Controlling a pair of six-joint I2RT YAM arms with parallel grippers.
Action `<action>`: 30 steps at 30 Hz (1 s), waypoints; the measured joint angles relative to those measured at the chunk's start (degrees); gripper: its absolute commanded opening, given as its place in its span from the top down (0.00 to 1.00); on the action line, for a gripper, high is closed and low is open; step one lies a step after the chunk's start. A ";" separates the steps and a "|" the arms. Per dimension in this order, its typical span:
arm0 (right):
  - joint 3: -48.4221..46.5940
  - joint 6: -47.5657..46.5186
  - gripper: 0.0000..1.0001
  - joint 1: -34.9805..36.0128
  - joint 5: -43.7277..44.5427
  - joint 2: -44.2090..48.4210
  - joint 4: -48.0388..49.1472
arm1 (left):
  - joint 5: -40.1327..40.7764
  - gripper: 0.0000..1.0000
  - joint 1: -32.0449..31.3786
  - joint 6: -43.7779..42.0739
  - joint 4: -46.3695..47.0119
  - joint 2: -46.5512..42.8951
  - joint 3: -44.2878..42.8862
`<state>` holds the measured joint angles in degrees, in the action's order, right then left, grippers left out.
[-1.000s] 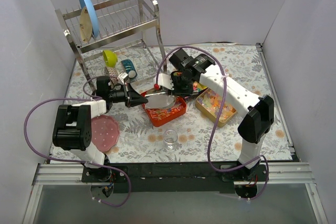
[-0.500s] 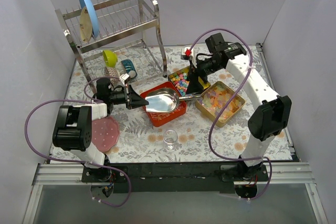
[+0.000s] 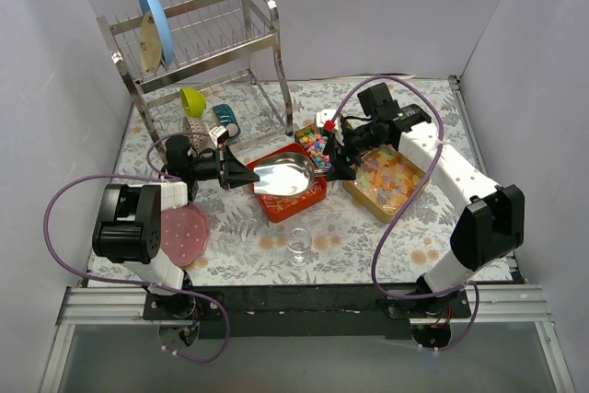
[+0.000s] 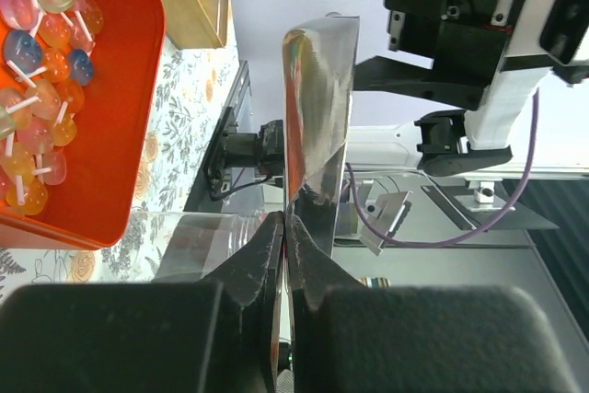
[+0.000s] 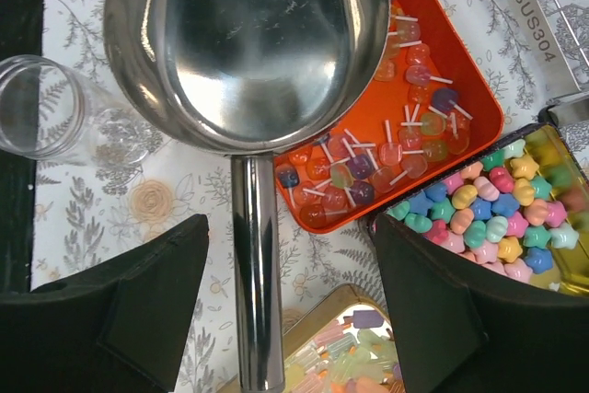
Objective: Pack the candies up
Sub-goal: Adjust the spatula, then scoop the fake candies from the storage box.
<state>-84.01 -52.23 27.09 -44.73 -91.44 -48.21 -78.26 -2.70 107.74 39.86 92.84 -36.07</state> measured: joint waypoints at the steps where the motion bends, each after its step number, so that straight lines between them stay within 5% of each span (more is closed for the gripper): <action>1: 1.14 0.46 0.21 0.02 0.44 0.28 1.68 | -0.26 1.00 0.02 0.39 0.42 0.15 -0.02; 17: 4.57 4.07 0.49 0.81 0.85 1.27 9.31 | -0.63 1.00 0.79 5.66 5.03 2.14 -0.11; 30: 4.57 5.14 0.47 2.29 0.87 0.90 9.29 | -0.63 1.00 1.16 6.56 8.52 3.45 -0.11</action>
<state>-79.44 -47.09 29.39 -43.86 -90.54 -38.92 -78.89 -1.54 114.30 48.38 96.29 -36.18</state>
